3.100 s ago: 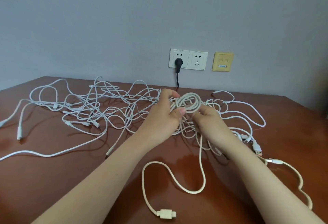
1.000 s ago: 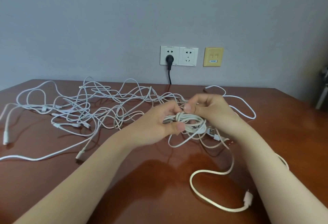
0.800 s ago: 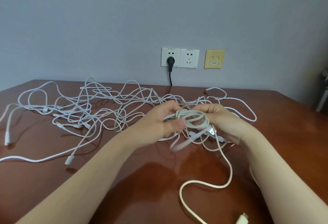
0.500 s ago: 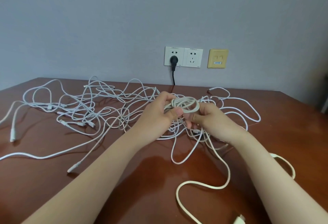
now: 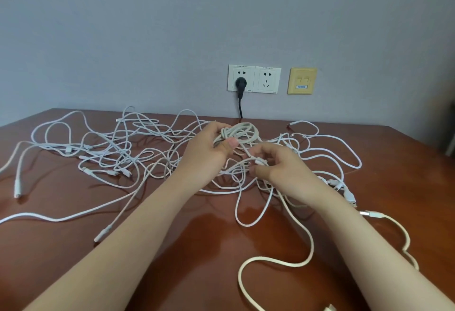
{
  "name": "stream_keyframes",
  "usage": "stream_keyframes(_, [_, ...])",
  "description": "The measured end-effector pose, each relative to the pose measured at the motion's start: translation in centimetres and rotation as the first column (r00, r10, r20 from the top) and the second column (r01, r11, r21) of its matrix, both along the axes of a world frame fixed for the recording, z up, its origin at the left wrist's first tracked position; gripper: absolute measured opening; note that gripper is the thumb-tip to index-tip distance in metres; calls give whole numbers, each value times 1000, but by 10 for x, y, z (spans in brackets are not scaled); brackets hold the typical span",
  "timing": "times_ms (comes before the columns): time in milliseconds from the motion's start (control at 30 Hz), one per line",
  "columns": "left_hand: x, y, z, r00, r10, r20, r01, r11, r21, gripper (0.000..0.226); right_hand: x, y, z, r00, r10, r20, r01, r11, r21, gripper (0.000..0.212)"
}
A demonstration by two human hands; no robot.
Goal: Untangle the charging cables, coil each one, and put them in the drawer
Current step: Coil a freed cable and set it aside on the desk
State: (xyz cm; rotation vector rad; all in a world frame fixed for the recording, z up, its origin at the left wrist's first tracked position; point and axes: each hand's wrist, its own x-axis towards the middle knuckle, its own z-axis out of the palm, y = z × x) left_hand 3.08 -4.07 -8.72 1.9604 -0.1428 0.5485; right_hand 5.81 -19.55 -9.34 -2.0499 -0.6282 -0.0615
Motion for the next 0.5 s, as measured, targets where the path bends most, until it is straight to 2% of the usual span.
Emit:
stream_keyframes(100, [5, 3, 0, 999, -23, -24, 20, 991, -129, 10, 0, 1, 0, 999, -38, 16, 37, 998, 58, 23])
stream_keyframes(167, [6, 3, 1, 997, -59, -53, 43, 964, -262, 5, -1, 2, 0, 999, -27, 43, 26, 999, 38, 21])
stream_keyframes(267, [5, 5, 6, 992, -81, -99, 25, 881, -472, 13, -3, 0, -1, 988, -29, 153, 47, 993, -113, 23])
stream_keyframes(300, [5, 7, 6, 994, -48, -100, -5, 880, -476, 14, -3, 0, -2, 981, -33, 190, 65, 984, -165, 20])
stream_keyframes(333, [5, 9, 6, 996, 22, -90, -56, 920, -388, 12, -3, 1, -2, 976, -40, 215, 83, 978, -193, 15])
stream_keyframes(367, [6, 10, 4, 992, 105, -67, -117, 969, -219, 7, -3, 2, -3, 972, -52, 231, 98, 976, -194, 10])
stream_keyframes(400, [4, 10, 3, 982, 183, -50, -185, 983, -25, 6, -4, 2, -2, 968, -59, 246, 107, 976, -187, 6])
stream_keyframes(433, [4, 10, 0, 970, 242, -34, -236, 963, 131, 17, -4, 1, -2, 960, -64, 273, 117, 976, -183, 8])
stream_keyframes(467, [3, 9, -2, 965, 258, -41, -244, 947, 207, 27, -4, 0, -1, 945, -66, 319, 133, 972, -194, 17])
stream_keyframes(500, [4, 8, -4, 965, 260, -46, -245, 946, 214, 33, -5, -1, 0, 928, -63, 367, 150, 965, -214, 25])
